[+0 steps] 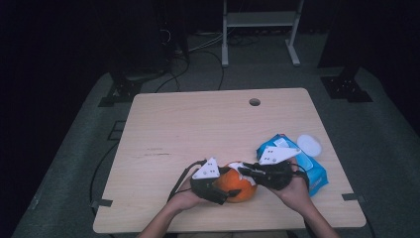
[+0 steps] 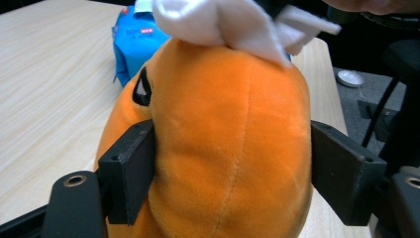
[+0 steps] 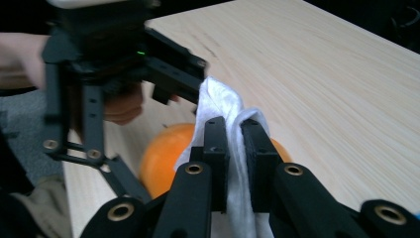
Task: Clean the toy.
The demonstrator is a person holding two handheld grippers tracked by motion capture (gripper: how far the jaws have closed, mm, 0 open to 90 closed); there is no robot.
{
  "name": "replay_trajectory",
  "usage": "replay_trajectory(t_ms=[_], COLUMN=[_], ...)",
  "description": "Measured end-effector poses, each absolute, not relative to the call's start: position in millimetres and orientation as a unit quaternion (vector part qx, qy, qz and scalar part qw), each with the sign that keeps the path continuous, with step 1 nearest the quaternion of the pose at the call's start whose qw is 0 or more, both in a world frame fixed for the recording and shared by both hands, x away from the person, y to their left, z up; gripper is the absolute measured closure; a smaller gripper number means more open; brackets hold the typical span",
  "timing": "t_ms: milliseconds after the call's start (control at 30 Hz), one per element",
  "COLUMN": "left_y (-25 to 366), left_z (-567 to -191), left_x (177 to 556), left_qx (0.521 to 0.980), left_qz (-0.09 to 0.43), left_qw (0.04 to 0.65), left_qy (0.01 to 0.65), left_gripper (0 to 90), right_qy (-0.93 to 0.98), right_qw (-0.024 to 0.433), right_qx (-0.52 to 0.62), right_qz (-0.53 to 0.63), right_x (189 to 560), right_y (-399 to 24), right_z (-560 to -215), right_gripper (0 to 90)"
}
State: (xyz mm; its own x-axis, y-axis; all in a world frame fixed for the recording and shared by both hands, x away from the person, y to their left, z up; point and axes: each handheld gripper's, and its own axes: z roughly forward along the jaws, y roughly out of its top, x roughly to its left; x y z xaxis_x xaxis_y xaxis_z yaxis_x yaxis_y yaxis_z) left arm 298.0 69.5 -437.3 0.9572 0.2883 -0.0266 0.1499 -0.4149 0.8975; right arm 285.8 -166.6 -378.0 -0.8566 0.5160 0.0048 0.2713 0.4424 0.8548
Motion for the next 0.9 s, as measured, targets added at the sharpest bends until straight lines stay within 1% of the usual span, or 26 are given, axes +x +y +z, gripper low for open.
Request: replay_trajectory(t_ms=[67,200,333,400,533,800,900], left_y=[71,73,68,62,52,52,53], left_z=[-434,-434,-434,-435,-434,-436,-436], left_x=[298,303,300,296,285,282,281], left_qx=[0.837,0.823,0.820,0.826,0.841,0.847,0.852], left_qz=[0.075,0.063,0.073,0.083,0.108,0.107,0.101], left_qw=[0.524,0.534,0.531,0.525,0.509,0.507,0.504], left_qy=[0.140,0.184,0.200,0.185,0.146,0.116,0.102], left_gripper=[25.0,25.0,25.0,25.2,25.9,26.3,26.2], right_qy=[0.839,0.839,0.845,0.851,0.858,0.852,0.855], right_qw=[0.135,0.140,0.132,0.128,0.147,0.153,0.136], right_qx=[0.245,0.260,0.238,0.218,0.209,0.243,0.248], right_qz=[0.466,0.457,0.460,0.460,0.445,0.438,0.434], right_x=[288,286,277,273,273,286,288], right_y=[-174,-185,-172,-160,-149,-172,-179], right_z=[-380,-381,-378,-375,-374,-376,-377], right_gripper=[82.0,82.4,82.5,82.4,82.5,82.5,82.6])
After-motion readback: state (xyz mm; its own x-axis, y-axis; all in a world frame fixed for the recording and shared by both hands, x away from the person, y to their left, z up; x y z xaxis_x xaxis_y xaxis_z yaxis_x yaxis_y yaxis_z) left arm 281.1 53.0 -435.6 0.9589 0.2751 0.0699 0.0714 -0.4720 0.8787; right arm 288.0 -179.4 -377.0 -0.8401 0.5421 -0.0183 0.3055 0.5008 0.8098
